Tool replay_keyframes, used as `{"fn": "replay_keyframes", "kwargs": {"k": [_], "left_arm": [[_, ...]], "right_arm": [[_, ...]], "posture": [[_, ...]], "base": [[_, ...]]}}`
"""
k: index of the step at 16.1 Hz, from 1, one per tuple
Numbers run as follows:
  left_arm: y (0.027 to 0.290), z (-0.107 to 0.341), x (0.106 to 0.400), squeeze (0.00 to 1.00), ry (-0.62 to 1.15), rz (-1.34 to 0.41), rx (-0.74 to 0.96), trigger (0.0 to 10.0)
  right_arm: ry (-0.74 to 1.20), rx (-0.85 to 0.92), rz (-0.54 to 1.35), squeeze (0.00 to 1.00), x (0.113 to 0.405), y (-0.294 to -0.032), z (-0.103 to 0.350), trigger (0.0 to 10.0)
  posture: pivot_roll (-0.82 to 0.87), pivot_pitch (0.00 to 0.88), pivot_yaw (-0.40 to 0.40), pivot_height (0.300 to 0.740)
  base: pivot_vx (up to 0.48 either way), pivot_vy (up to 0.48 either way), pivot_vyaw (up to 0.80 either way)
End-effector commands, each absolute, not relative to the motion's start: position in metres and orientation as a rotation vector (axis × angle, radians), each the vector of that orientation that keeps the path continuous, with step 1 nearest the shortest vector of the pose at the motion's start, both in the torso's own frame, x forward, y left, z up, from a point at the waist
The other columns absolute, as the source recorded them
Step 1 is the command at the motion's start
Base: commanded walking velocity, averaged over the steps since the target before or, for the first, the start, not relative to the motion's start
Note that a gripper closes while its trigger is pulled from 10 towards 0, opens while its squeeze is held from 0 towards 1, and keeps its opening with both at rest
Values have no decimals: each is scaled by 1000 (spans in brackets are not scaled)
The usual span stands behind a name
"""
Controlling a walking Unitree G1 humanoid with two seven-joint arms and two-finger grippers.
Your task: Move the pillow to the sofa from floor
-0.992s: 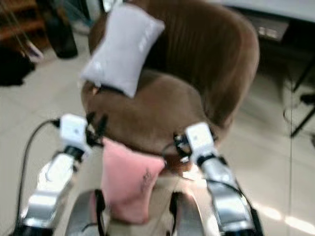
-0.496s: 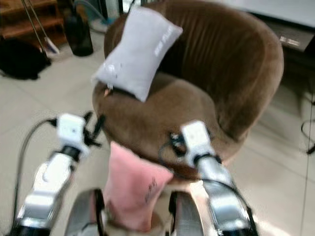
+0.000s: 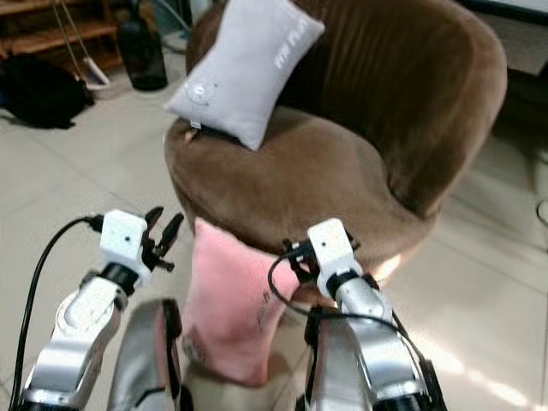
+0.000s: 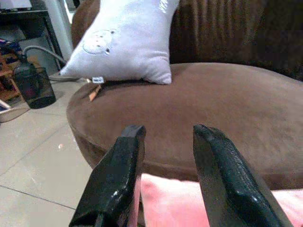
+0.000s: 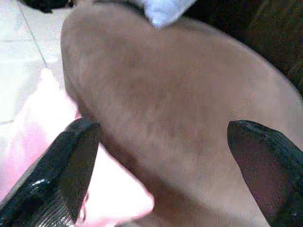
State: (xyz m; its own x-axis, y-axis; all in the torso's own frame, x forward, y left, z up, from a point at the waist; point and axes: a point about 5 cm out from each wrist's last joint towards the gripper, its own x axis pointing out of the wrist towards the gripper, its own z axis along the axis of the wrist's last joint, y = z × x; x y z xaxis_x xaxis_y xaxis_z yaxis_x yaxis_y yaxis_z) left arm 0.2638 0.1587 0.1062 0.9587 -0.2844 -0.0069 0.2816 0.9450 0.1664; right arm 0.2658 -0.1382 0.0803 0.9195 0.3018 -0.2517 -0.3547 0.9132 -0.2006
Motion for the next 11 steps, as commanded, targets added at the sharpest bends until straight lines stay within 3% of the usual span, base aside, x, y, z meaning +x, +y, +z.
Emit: {"fn": "replay_keyframes", "kwargs": {"k": [1,4,5,8,11], "left_arm": [[158,106,263,0,-19,-300,178,10000],[161,102,259,0,-14,-304,189,10000],[164,101,261,0,-12,-303,198,10000],[164,99,254,0,0,-376,211,10000],[159,90,224,0,126,-668,185,10000]], "right_arm": [[236,-232,339,0,267,-139,76,10000],[316,-169,335,0,269,-137,57,10000],[329,-106,298,1000,278,-138,53,10000],[355,71,200,1000,293,-135,46,10000],[457,433,-22,1000,310,-143,26,10000]], "posture": [[-52,28,-21,443],[-42,18,-19,443],[-28,41,-16,443],[-1,89,-12,443],[101,195,38,443]], "base": [[0,0,0],[0,0,0],[0,0,0],[0,0,0],[0,0,0]]}}
